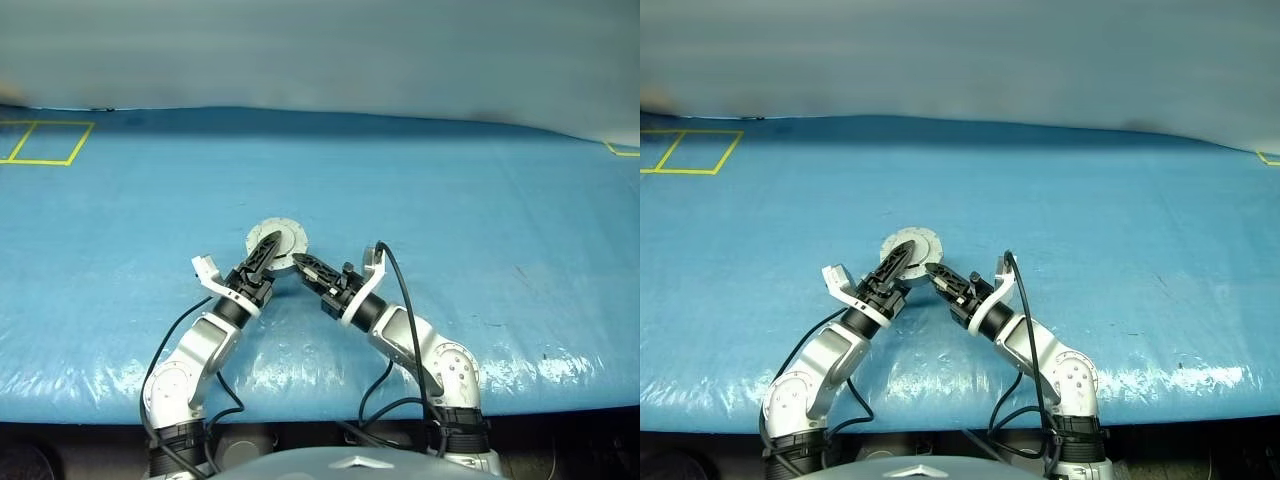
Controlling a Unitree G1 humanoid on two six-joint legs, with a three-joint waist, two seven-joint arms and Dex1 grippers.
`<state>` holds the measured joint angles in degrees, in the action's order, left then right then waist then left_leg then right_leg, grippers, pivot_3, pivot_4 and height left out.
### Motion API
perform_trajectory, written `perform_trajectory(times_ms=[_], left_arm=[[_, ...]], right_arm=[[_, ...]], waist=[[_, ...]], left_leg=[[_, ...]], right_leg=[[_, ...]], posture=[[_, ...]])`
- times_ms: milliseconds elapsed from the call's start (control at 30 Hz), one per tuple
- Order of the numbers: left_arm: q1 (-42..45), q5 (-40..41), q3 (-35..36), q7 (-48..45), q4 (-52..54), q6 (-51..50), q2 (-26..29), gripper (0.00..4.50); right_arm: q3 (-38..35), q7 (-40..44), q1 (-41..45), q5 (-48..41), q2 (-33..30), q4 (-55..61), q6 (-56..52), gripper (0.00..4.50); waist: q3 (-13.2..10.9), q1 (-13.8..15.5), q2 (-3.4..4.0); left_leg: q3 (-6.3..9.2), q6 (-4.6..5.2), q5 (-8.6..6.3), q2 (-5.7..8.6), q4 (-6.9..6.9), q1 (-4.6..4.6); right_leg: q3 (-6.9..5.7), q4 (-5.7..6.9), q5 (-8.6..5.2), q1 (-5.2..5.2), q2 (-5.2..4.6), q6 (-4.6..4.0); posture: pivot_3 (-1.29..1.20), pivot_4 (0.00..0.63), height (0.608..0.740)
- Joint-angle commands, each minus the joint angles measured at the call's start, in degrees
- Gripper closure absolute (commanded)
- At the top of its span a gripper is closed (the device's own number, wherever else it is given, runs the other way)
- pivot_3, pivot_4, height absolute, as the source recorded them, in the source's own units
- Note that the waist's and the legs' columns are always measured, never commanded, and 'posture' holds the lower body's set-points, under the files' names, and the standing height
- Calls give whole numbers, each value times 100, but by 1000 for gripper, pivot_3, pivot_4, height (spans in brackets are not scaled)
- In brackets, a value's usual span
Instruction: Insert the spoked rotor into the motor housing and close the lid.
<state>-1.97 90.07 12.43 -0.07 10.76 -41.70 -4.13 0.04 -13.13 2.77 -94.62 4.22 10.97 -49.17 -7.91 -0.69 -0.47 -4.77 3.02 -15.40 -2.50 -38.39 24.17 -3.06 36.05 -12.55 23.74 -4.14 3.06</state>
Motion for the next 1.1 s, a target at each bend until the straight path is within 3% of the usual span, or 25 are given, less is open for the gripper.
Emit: perform_trajectory(times_ms=[33,233,300,567,767,900,1000,1100], left_arm=[[39,66,-61,-47,18,171,-257,2149],[386,-135,-52,8,-234,340,-112,2148],[520,-234,-8,58,-356,409,-51,2148],[1343,-791,323,40,-1058,530,365,2148],[2287,-1372,602,-262,-2129,540,778,2148],[3280,-1955,780,-635,-3379,737,1022,2148],[4040,-2426,894,-955,-4412,970,1133,2148],[4645,-2878,979,-1286,-5314,1172,1209,2148]], right_arm=[[82,93,-11,-258,33,435,46,3338],[237,424,-51,758,-222,798,211,3338],[290,525,-90,1127,-347,878,275,2615],[1049,1344,-297,4067,-1698,1652,953,23],[1691,1876,-534,6374,-2398,1720,2185,0],[2111,1985,-717,7865,-2558,1446,3287,0],[2232,1900,-876,8579,-2446,1169,3870,0],[2177,1954,-1009,8709,-2216,1037,4012,0]], waist=[[0,-1,0],[0,3,0],[0,3,1],[-2,26,-2],[-6,21,-8],[-11,20,-18],[-20,25,-33],[-23,23,-38]], left_leg=[[0,1,0,0,-1,0],[-2,13,-8,1,-25,4],[-1,17,-10,0,-39,4],[-6,25,-14,15,-80,8],[-6,2,0,41,-85,7],[-5,-6,6,42,-84,8],[-3,-11,9,42,-85,8],[-4,-11,9,42,-84,10]], right_leg=[[0,1,0,0,0,0],[1,3,5,-5,0,8],[2,7,7,-8,1,12],[10,31,12,-10,1,14],[16,43,14,-8,1,18],[15,46,13,-5,3,20],[10,47,13,-5,3,21],[12,44,14,-6,4,23]], posture=[[0,150,740],[0,150,740],[0,150,740],[0,150,740],[0,150,740],[0,150,740],[0,150,740],[0,150,740]])
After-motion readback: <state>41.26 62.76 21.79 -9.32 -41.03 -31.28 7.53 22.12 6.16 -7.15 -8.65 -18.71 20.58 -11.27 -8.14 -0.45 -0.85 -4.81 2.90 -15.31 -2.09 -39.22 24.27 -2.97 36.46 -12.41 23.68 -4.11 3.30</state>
